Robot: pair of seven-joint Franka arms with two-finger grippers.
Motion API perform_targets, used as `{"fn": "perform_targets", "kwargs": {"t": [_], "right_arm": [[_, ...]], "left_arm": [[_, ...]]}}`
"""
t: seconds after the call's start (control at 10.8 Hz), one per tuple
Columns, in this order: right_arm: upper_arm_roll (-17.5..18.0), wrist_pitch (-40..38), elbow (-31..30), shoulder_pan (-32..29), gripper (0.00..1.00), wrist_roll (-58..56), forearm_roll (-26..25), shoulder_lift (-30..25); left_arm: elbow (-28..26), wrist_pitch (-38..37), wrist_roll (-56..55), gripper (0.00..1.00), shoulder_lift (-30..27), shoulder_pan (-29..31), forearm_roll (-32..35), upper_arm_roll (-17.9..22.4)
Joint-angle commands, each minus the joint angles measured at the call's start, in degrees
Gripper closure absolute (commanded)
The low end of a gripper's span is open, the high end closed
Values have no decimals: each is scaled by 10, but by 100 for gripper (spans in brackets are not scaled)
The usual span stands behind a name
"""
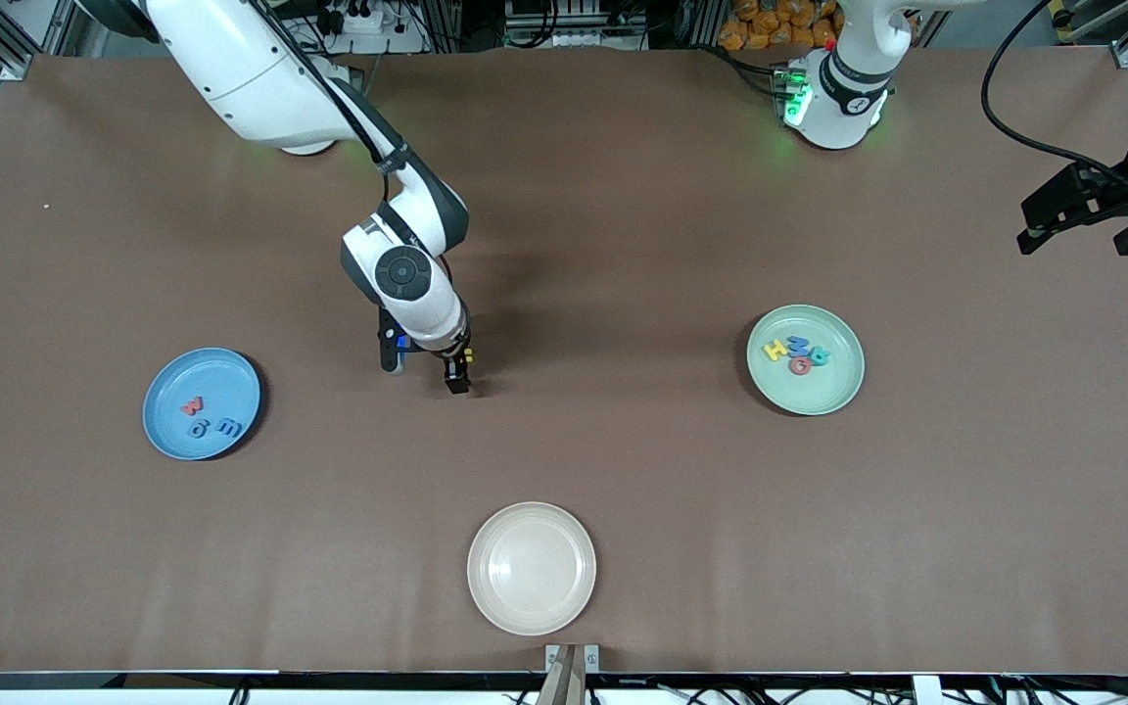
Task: Sort upper and lower case letters into plates
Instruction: 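Lower the right gripper and grasp the yellow h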
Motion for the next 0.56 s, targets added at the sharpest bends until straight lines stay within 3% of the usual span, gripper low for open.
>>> {"fn": "perform_targets", "kwargs": {"t": [0.0, 0.09, 0.19, 0.46], "right_arm": [[1, 16, -7, 3, 49, 26, -15, 2], [2, 20, -7, 3, 93, 26, -15, 2], [7, 21, -7, 3, 100, 26, -16, 1], [8, 21, -13, 2, 100, 26, -37, -2]], "left_arm": [[3, 2, -9, 0, 3, 1, 4, -1], [2, 2, -9, 0, 2, 2, 5, 0], [3, 2, -9, 0, 3, 2, 4, 0], [3, 2, -9, 0, 2, 2, 4, 1]]}}
